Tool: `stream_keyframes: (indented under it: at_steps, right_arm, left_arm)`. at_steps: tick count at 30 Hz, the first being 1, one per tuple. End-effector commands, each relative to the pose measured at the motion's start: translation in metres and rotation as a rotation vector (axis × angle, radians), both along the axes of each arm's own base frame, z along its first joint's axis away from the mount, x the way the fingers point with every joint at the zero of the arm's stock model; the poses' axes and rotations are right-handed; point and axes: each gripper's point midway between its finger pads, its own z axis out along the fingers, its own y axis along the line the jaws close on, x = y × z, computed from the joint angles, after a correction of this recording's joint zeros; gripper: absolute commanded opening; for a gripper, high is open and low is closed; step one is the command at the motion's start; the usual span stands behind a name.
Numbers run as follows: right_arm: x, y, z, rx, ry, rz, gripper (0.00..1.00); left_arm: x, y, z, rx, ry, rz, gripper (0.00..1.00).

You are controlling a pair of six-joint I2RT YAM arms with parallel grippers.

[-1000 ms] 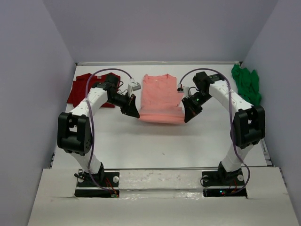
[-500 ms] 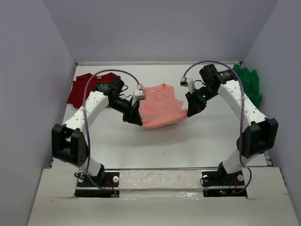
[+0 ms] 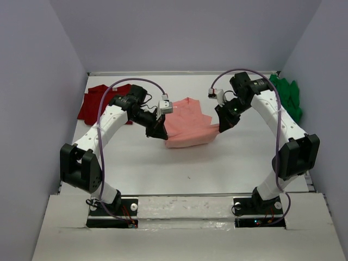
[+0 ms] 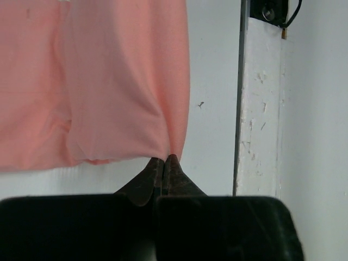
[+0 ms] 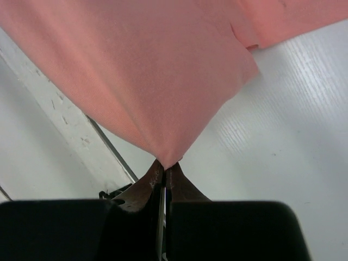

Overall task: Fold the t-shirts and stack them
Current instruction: Fold the tshirt

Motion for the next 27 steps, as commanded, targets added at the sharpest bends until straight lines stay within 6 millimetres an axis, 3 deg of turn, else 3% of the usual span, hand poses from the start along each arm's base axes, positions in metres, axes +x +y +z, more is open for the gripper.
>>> stream_keyframes:
  at_steps: [1,16,27]
  right_arm:
    - [0.016,-0.006,0.008,-0.041,-0.063,-0.011,0.00]
    - [0.055,0.005,-0.009,-0.028,-0.112,-0.017,0.00]
    - [0.099,0.009,-0.012,-0.052,-0.195,-0.029,0.00]
  left_arm:
    - [0.021,-0.004,0.028,-0.033,-0.121,0.058,0.00]
    - [0.050,-0.005,0.018,0.014,-0.166,0.105,0.00]
    - [0.070,-0.007,0.009,0.041,-0.176,0.143,0.00]
